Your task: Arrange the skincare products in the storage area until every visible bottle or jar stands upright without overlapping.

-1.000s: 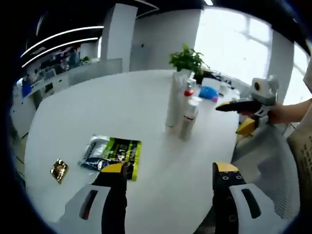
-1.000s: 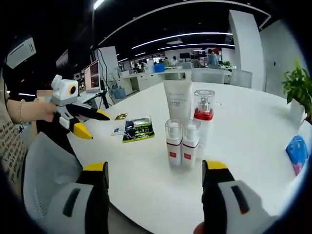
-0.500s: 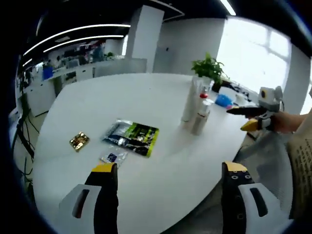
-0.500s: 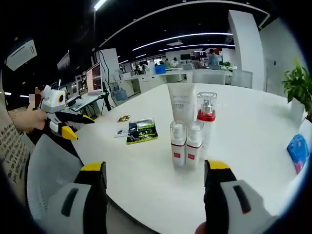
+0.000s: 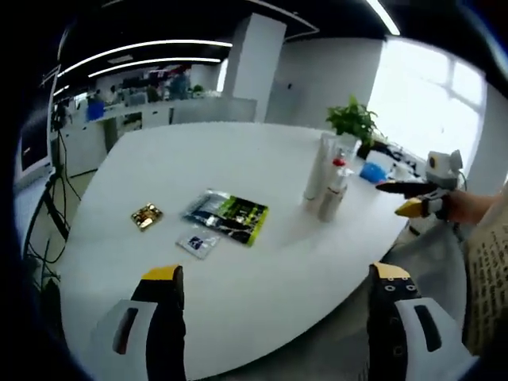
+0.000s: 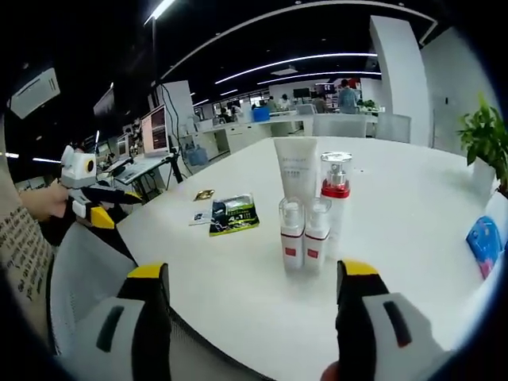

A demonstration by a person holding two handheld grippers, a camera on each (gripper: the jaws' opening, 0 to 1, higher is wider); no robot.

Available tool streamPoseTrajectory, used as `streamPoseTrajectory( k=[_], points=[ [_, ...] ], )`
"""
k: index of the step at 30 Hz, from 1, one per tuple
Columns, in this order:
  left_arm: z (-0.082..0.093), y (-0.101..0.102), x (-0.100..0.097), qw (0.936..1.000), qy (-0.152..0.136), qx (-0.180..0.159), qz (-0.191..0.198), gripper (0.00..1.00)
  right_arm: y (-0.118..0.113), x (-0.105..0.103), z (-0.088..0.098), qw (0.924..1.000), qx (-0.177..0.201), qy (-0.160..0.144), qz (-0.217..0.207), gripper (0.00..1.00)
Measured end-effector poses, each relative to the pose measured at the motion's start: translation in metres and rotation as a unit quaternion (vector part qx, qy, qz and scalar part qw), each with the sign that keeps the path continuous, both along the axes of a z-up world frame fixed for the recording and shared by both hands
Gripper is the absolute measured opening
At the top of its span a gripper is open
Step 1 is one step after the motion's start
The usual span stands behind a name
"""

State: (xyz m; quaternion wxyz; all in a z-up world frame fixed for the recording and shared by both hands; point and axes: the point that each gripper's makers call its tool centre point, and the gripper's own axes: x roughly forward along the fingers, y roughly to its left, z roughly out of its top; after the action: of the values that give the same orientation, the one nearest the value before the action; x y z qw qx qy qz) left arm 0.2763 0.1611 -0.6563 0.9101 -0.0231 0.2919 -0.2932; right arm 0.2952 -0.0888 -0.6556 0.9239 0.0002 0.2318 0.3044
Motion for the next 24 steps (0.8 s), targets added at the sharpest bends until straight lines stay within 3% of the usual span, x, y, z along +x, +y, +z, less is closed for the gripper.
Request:
streamPoseTrajectory(
  k=[11,14,24],
  points=[
    [-0.001,-0.002,0.001,0.9998,0.01,0.013,0.006,0.97,0.001,-0.004,-0.003,1.0,-0.009,0.0,0.002,0.88],
    [0.001,0.002,0.006,0.9997,0.006,0.008,0.023,0.97,0.003,-0.005,-0.004,0.9998,-0.017,0.0,0.008,0.88],
    [-0.007,-0.006,0.027,0.9967,0.033,0.001,0.074,0.97,0.002,-0.005,-0.006,0.9999,-0.013,0.006,0.007,0.88]
  ],
)
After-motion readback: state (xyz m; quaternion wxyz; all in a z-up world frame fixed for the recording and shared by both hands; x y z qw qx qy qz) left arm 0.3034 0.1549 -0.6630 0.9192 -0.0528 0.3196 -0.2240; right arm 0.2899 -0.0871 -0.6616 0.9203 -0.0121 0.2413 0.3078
